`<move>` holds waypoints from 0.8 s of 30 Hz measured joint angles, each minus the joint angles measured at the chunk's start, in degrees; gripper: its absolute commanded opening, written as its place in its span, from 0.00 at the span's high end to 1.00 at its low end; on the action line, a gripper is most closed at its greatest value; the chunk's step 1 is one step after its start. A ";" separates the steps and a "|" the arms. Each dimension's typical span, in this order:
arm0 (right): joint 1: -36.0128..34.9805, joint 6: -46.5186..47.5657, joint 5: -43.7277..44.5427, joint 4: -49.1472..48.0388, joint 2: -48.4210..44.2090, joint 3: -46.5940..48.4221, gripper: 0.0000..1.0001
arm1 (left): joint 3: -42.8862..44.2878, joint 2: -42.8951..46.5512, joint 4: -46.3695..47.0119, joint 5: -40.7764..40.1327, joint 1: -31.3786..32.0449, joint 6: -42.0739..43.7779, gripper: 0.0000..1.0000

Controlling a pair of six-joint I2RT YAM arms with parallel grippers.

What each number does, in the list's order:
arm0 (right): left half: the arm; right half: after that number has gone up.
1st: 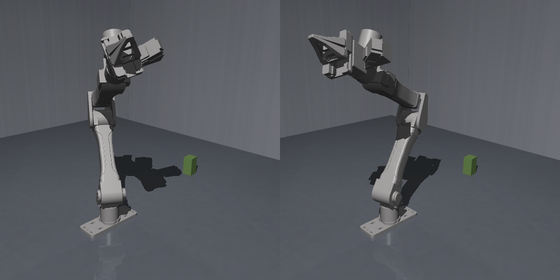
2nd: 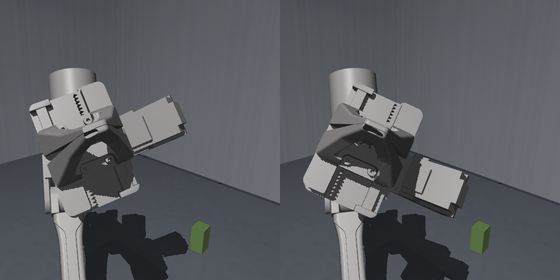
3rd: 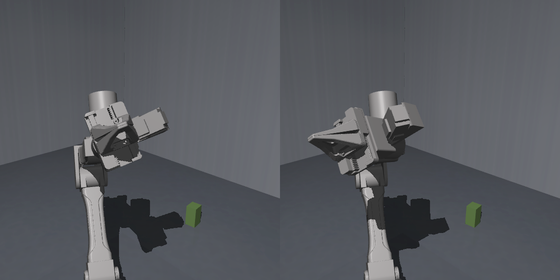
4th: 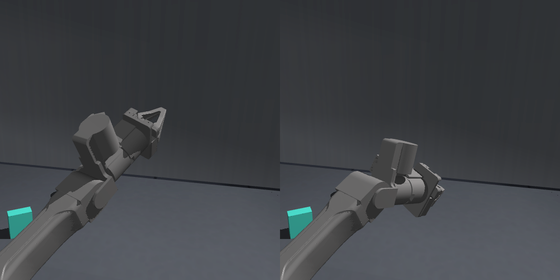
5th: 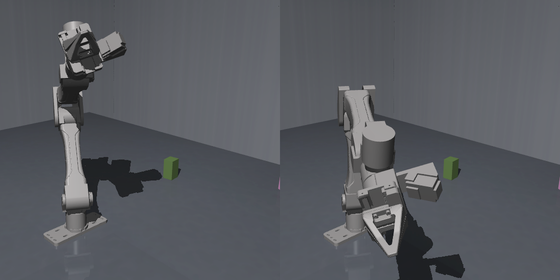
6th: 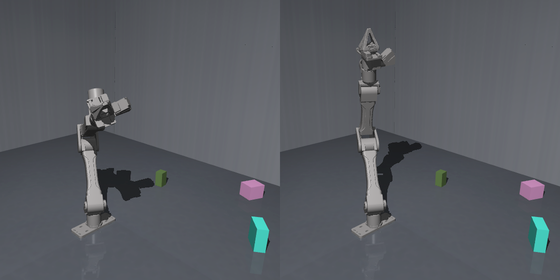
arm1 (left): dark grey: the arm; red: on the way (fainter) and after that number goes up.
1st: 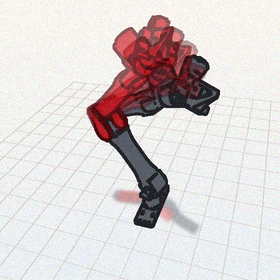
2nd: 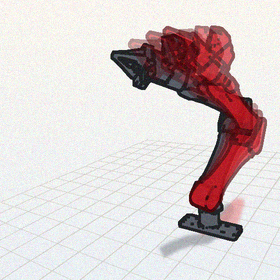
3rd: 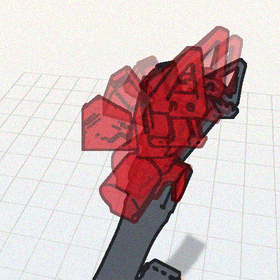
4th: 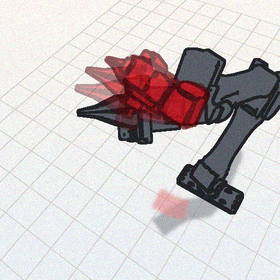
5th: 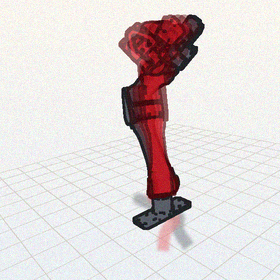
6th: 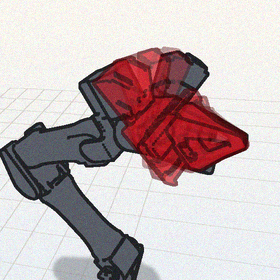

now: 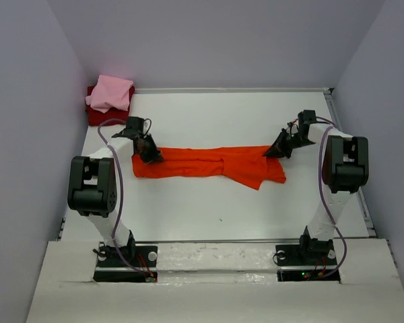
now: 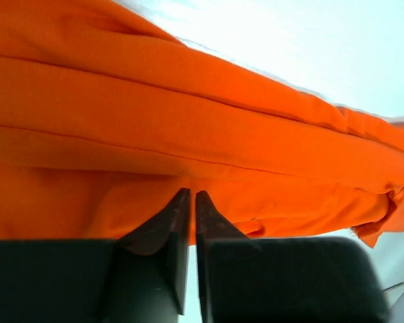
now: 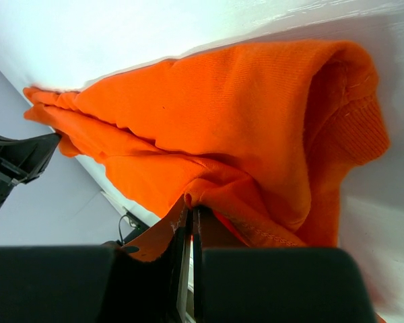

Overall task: Fold and stack the t-shirts
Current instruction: Fold the other side of the tshirt into a rectangle

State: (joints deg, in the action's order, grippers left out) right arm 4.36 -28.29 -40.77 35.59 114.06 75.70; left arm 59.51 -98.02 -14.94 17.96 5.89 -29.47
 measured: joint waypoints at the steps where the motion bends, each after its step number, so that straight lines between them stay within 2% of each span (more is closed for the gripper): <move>1: 0.00 0.00 -0.04 0.00 0.00 0.00 0.97 | 0.44 -0.17 -0.24 -0.37 0.02 -0.02 0.68; 3: 0.00 0.00 -0.17 0.00 0.00 0.00 0.97 | 1.27 -0.46 -0.61 -1.01 0.13 -0.22 0.44; 9: 0.00 0.02 -0.26 0.00 0.02 0.00 0.97 | 4.04 -0.48 -3.63 -6.34 1.62 1.29 0.35; 10: 0.00 0.02 -0.28 0.00 0.02 0.00 0.97 | 5.81 -0.55 -5.33 -8.55 2.38 2.67 0.27; 15: 0.00 0.22 -0.87 0.02 0.48 0.33 0.97 | 18.67 -3.37 -10.78 -21.40 8.15 12.98 0.17; 17: 0.00 0.37 -1.11 0.02 0.85 0.57 0.97 | 21.16 -3.93 -11.39 -25.53 10.38 17.66 0.16; 21: 0.00 1.03 -1.11 1.03 1.18 1.66 0.97 | 23.21 -4.96 -13.18 -28.11 13.16 28.26 0.13; 24: 0.00 1.55 -1.11 1.68 1.20 2.78 0.97 | 23.23 -5.42 -13.77 -25.88 13.07 33.94 0.13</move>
State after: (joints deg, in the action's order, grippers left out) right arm 4.36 -26.74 -41.89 37.28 115.26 78.48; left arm 82.74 -103.44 -28.71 -7.92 18.96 4.47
